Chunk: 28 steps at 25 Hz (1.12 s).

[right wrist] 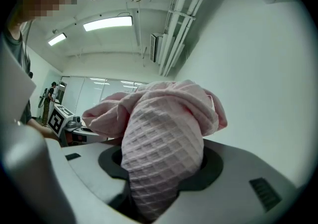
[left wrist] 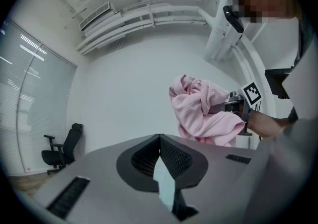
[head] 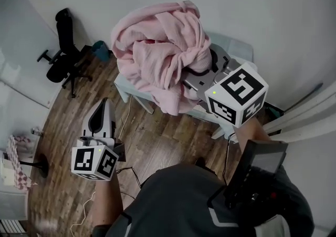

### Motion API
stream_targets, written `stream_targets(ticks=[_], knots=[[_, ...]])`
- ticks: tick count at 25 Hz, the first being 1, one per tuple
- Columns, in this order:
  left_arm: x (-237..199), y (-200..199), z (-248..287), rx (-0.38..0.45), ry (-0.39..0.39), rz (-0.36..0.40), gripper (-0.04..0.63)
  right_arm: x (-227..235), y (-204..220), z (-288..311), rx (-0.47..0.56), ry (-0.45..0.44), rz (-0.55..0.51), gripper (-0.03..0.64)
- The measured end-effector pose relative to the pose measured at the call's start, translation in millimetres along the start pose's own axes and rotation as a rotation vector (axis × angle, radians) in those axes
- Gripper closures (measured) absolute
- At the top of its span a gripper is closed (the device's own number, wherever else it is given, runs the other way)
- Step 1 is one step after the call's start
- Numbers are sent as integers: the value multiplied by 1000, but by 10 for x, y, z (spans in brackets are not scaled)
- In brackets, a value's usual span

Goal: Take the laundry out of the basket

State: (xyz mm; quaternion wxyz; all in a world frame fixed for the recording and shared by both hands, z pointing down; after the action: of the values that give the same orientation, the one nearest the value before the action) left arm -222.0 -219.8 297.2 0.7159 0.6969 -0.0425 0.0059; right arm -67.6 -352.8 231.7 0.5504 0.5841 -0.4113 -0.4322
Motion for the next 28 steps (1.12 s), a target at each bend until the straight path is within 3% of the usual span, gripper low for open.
stream_targets(ticks=[4,10,21,28], knots=[[-431,-37,-288,12,-34,-16,586,-401,-109,356,12,-35,16,379],[-1311,-111,-1230,55,-79,-68,586,-1619,-355,999,3,-103,5,379],[-1235,79,-1247,6,-257,-44,586,-1553,-56,1192,29,-266,50,379],[-1400,504,-1360,-18,-407,-39,586,-1651,466,1562,45,-398,112,379]])
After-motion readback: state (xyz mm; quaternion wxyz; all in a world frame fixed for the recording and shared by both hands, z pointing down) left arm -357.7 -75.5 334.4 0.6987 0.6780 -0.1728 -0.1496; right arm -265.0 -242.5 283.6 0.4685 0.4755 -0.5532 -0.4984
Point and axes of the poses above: the fingertips, and each gripper's own axes: z forward along the fingers, x to its right, y out of its underside, the point moved 1 cm from there along -z, backward along the fingers, and after that the axes turned 3 degrees about z, right-handed, at the moved point
